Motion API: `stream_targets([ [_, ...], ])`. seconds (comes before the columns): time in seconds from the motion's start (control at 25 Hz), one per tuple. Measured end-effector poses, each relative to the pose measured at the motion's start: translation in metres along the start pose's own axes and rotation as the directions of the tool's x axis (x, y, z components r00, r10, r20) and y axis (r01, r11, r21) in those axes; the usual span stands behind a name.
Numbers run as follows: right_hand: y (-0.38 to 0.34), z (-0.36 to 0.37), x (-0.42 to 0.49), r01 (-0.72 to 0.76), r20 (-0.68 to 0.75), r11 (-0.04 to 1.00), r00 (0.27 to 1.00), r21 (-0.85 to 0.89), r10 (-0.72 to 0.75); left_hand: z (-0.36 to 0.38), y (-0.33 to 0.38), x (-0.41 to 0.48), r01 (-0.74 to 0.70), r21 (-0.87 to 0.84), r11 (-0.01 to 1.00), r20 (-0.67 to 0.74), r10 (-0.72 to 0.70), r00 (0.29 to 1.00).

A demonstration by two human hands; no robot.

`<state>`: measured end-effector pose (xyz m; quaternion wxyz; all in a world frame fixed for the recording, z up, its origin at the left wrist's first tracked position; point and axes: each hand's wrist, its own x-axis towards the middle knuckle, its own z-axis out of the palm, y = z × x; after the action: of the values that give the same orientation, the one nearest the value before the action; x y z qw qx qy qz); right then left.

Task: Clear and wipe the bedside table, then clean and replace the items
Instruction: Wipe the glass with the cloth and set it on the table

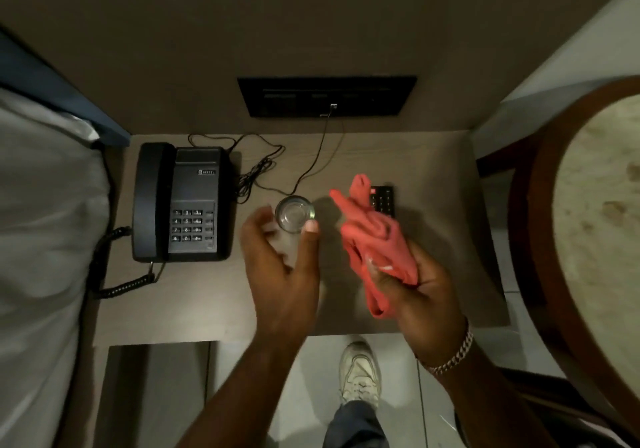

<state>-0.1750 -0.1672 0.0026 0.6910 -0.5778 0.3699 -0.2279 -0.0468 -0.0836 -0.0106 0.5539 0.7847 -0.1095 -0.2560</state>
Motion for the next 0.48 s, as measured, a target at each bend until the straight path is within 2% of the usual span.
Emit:
stream_targets([
  [0.04, -0.006, -0.002, -0.005, 0.068, 0.016, 0.990, 0.998, -0.127, -0.066, -0.002, 0.015, -0.013, 0.158, -0.152, 0.976, 0.157, -0.134, 0.978],
  [0.08, -0.013, -0.007, -0.011, 0.145, 0.051, 0.955, 0.989, -0.260, -0.137, -0.001, 0.030, -0.026, 0.328, -0.251, 0.911, 0.393, -0.213, 0.895],
  [0.12, -0.018, -0.012, -0.020, 0.208, 0.101, 0.906, 0.978, -0.368, -0.184, 0.002, 0.041, -0.037, 0.432, -0.281, 0.857, 0.559, -0.220, 0.799],
  [0.16, -0.024, -0.020, -0.029, 0.242, 0.139, 0.873, 0.970, -0.423, -0.201, 0.006, 0.051, -0.045, 0.473, -0.280, 0.835, 0.626, -0.215, 0.750],
  [0.24, -0.040, -0.042, -0.044, 0.194, 0.120, 0.908, 0.980, -0.370, -0.160, 0.026, 0.063, -0.053, 0.492, -0.272, 0.827, 0.630, -0.234, 0.741],
  [0.32, -0.050, -0.072, -0.048, 0.062, -0.066, 0.981, 0.995, -0.185, -0.076, 0.054, 0.062, -0.058, 0.507, -0.295, 0.810, 0.612, -0.248, 0.751],
  [0.4, -0.050, -0.118, -0.046, -0.001, -0.349, 0.992, 0.936, -0.125, -0.043, 0.095, 0.067, -0.066, 0.512, -0.337, 0.790, 0.668, -0.183, 0.722],
  [0.48, -0.045, -0.164, -0.039, -0.023, -0.486, 0.995, 0.874, -0.099, -0.028, 0.142, 0.069, -0.075, 0.442, -0.318, 0.839, 0.662, -0.137, 0.736],
])
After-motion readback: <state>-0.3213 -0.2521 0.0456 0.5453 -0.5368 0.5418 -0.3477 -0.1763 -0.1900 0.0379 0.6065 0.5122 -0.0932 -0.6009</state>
